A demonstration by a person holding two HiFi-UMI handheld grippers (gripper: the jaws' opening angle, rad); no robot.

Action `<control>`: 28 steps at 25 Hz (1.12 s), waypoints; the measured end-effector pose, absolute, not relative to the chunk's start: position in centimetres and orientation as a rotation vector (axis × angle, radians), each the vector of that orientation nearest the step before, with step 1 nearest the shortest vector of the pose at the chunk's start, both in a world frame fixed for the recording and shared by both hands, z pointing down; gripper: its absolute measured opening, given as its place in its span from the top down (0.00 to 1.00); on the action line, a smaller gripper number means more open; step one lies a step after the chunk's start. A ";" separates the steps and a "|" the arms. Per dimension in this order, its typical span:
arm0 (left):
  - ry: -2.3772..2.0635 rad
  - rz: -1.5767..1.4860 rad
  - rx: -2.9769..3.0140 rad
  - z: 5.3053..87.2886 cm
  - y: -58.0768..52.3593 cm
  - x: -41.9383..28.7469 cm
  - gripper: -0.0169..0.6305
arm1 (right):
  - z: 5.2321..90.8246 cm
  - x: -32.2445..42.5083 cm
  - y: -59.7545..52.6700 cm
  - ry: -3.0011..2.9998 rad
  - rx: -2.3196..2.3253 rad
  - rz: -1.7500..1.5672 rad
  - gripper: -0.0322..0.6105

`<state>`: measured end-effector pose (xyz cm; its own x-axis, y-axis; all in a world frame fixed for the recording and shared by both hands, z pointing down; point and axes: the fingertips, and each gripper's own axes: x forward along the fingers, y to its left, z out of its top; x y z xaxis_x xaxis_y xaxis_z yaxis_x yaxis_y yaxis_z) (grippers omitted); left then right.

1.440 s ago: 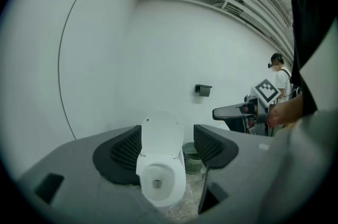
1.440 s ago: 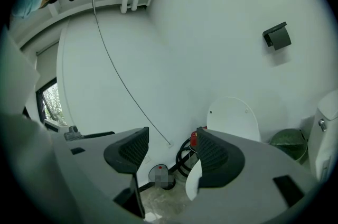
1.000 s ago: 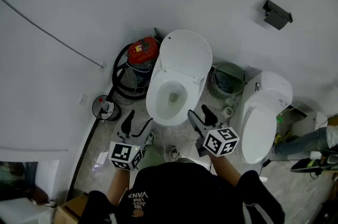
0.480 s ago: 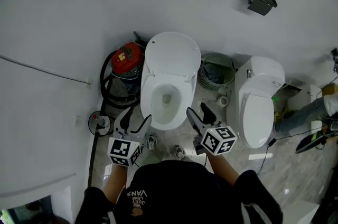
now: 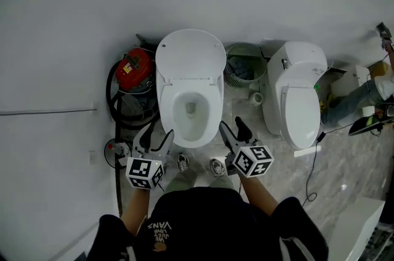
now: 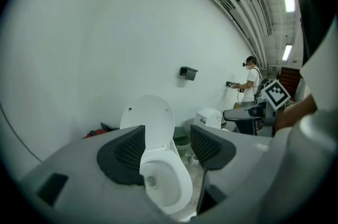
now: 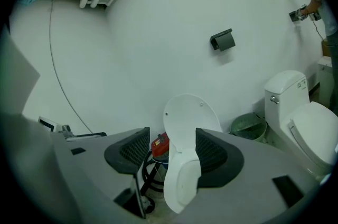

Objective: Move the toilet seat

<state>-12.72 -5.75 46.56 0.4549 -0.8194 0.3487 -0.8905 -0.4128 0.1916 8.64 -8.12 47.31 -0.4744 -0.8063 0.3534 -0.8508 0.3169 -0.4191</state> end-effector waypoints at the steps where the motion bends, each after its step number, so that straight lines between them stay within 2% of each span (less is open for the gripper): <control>1: -1.435 0.294 2.365 47.2 -6.0 -12.9 0.56 | 47.8 8.6 -8.1 -2.471 1.593 0.874 0.55; 18: -1.241 0.451 2.298 57.8 -6.7 -16.1 0.56 | 56.6 8.7 -5.5 -2.216 1.747 0.991 0.56; 28: -1.206 0.512 2.159 65.3 -6.3 -16.3 0.57 | 64.1 8.4 -5.9 -2.106 1.647 1.122 0.55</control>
